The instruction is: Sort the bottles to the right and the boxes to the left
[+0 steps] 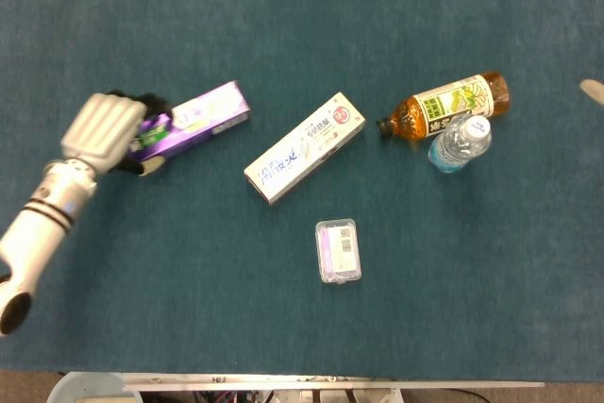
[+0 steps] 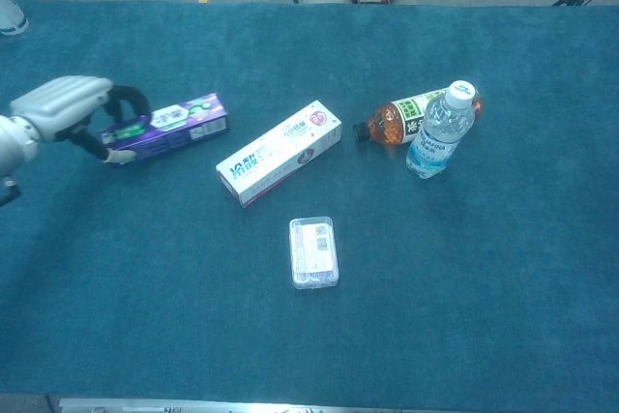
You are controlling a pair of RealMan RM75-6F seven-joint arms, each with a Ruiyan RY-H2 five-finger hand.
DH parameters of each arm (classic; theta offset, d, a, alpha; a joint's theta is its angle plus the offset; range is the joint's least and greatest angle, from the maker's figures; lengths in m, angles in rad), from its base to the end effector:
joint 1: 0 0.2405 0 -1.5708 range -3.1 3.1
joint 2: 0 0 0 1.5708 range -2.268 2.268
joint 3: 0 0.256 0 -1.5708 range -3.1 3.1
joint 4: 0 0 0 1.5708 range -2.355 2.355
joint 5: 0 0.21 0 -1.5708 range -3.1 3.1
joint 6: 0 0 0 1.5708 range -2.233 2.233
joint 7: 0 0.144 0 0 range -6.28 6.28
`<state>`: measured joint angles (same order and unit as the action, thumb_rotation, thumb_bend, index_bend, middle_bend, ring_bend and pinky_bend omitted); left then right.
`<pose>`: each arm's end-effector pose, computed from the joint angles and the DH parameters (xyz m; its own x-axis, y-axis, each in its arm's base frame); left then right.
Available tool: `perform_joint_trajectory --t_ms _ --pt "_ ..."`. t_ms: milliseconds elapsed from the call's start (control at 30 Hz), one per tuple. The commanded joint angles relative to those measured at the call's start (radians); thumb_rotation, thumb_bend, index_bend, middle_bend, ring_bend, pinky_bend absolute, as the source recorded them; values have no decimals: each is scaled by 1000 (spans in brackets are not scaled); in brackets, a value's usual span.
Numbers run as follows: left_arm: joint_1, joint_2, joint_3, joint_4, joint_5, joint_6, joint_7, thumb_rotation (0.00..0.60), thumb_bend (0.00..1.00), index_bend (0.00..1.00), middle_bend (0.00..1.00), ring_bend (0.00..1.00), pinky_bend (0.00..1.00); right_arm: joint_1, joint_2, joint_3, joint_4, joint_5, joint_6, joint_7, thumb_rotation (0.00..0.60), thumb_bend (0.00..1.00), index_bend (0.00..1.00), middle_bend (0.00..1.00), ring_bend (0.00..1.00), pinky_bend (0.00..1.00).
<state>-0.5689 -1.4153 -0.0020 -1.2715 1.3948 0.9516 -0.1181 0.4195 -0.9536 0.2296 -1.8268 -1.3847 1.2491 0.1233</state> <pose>-0.2747 0.3134 0.0257 0.4289 0.3728 0.8228 0.8966 -0.2866 -0.3375 -0.1983 -0.2948 0.1889 0.2064 0.0032 0.9785 -0.9413 -0.2725 0.1995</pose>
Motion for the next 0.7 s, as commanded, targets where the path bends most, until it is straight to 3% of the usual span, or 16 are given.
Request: perform_joint_trajectory --t_ms 33,167,233,367,433,700 --pt "23 27 20 -14 14 16 -18 600 237 428 501 465 338 2 -4 0 -1 0 -1 -1 600 9 103 297 189 411" --pt "30 48 34 -42 32 14 -43 600 237 417 482 451 338 4 -9 2 -1 -1 -2 -3 600 9 104 298 189 411" --pt "24 59 39 -57 44 3 -41 600 237 376 421 406 334 5 -9 2 -1 -1 -2 -4 600 9 104 297 189 411" --pt "8 85 36 -99 44 -27 -39 600 237 161 194 159 240 5 -9 3 1 1 -3 -3 600 10 103 297 189 411" --pt "0 97 29 -119 42 -33 -32 600 237 93 133 88 195 4 -9 2 3 1 -2 -1 600 9 103 297 189 411" --pt "-25 126 -2 -206 40 -39 -27 600 237 57 95 50 158 1 -7 4 15 5 -1 12 600 9 103 297 189 411"
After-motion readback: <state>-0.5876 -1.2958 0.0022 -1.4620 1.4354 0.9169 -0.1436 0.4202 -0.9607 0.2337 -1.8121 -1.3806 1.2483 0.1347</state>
